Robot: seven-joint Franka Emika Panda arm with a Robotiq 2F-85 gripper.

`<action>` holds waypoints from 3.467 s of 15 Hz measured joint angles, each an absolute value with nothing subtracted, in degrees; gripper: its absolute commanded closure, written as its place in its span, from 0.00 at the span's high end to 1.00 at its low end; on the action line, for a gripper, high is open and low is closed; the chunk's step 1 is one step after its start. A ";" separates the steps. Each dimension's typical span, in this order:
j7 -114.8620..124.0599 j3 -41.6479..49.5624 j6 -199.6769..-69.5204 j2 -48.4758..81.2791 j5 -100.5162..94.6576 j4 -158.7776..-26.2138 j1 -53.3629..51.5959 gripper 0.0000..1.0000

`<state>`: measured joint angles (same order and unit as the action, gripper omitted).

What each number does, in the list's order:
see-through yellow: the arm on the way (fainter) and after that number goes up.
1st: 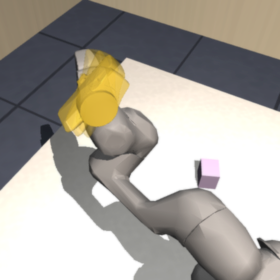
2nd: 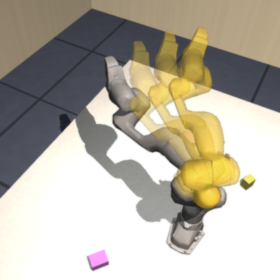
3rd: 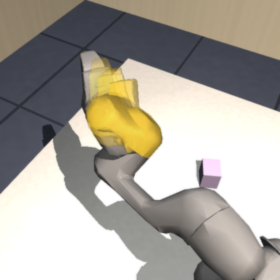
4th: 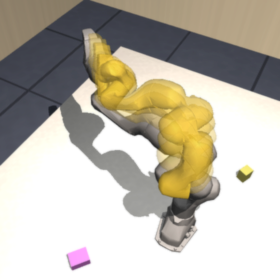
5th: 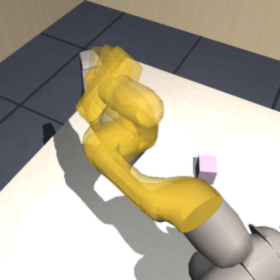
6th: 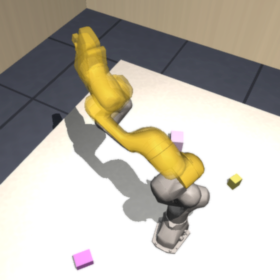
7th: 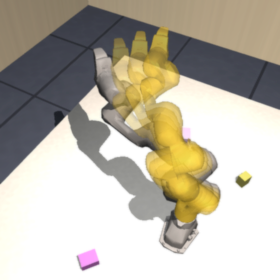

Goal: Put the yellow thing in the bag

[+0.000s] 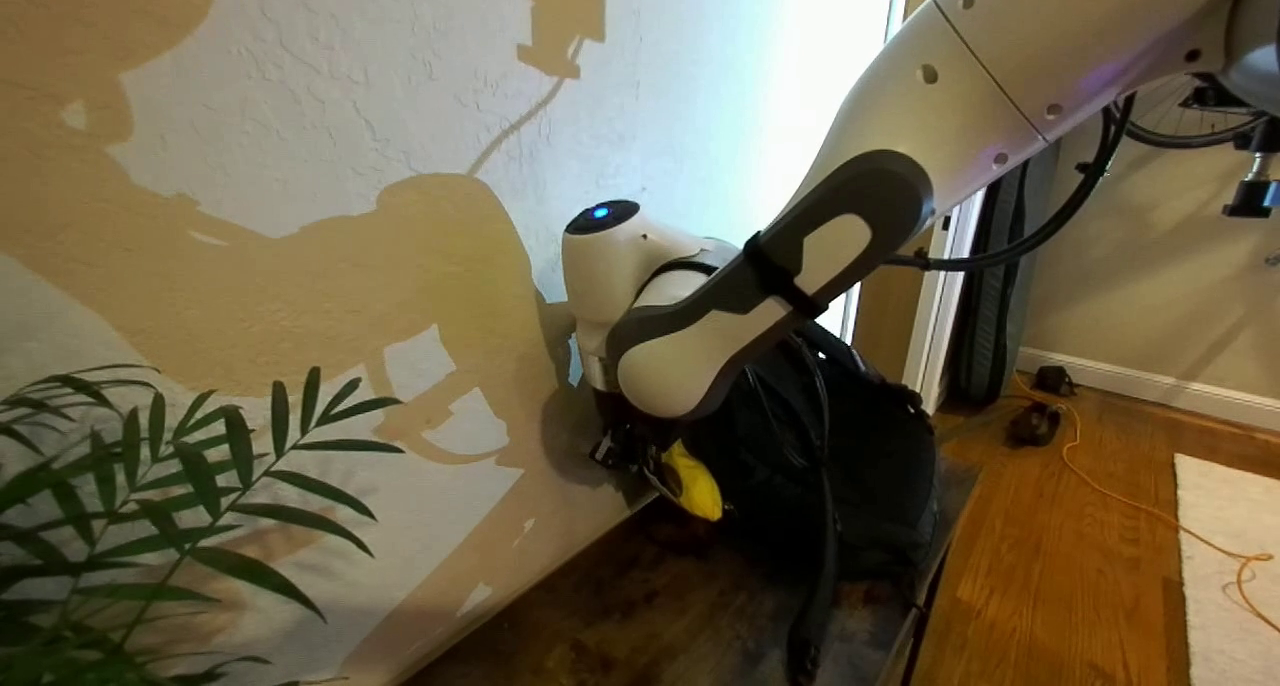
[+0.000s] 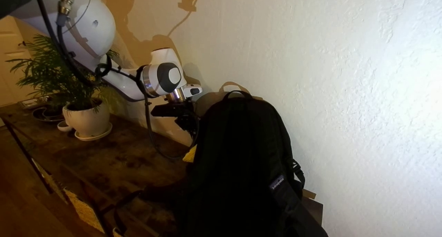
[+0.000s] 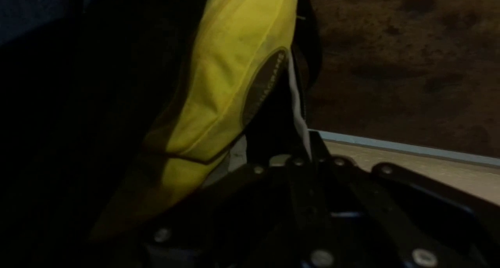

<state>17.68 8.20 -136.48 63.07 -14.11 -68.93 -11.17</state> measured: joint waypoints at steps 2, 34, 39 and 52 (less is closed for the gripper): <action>17.26 7.78 -136.39 62.04 -14.11 -69.27 -11.34 0.05; 24.70 18.02 -168.90 49.12 -14.60 -100.55 -18.78 1.00; 24.41 18.24 -173.56 51.29 -10.08 -99.36 -18.84 1.00; 20.06 17.05 -173.80 58.34 -5.81 -91.35 -18.06 1.00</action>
<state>20.06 17.05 -173.80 58.34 -5.81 -91.35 -18.06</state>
